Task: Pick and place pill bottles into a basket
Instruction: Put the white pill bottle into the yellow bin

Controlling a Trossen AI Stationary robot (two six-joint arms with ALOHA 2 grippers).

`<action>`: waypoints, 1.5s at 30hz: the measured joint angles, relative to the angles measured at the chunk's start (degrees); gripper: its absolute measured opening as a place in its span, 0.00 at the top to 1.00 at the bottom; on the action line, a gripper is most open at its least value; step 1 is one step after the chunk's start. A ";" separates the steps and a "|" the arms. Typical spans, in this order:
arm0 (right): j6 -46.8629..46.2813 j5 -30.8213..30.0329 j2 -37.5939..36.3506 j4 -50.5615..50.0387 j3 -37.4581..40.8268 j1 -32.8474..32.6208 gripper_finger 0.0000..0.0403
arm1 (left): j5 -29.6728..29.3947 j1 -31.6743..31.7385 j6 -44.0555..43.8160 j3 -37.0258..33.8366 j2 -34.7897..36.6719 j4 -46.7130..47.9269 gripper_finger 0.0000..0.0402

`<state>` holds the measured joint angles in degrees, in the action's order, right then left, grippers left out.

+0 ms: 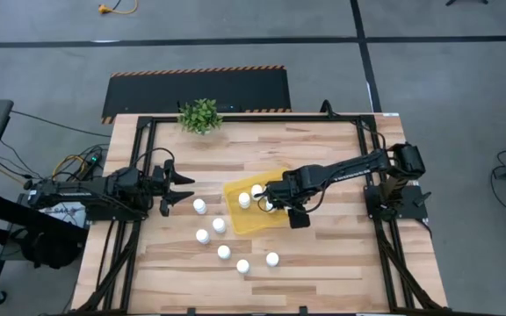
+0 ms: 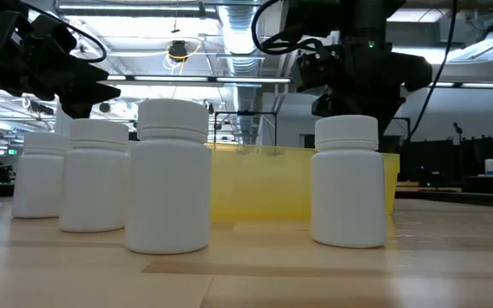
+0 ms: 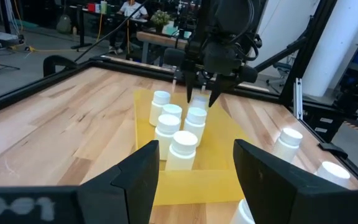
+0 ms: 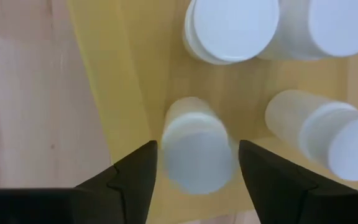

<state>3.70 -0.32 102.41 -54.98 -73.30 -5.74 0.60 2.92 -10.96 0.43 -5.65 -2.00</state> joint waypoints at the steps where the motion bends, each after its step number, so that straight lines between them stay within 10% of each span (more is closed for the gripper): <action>1: 0.34 -0.04 0.00 0.02 0.00 0.00 0.44 | -0.02 0.00 0.00 0.00 0.00 -0.02 0.52; 21: 2.40 -0.13 -0.09 -0.42 -4.90 0.63 0.41 | 0.02 0.00 0.00 0.00 0.00 -0.02 0.52; 37: -7.44 0.42 -0.11 -24.72 -37.35 -2.15 0.40 | 0.02 0.00 0.00 0.00 0.00 -0.02 0.52; 45: -17.20 0.03 -0.10 -24.01 -40.71 -10.03 0.40 | 0.02 0.02 0.00 0.00 0.00 -0.02 0.52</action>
<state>-13.50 -0.29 102.31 -78.99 -114.01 -15.77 0.62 2.94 -10.96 0.42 -5.65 -2.02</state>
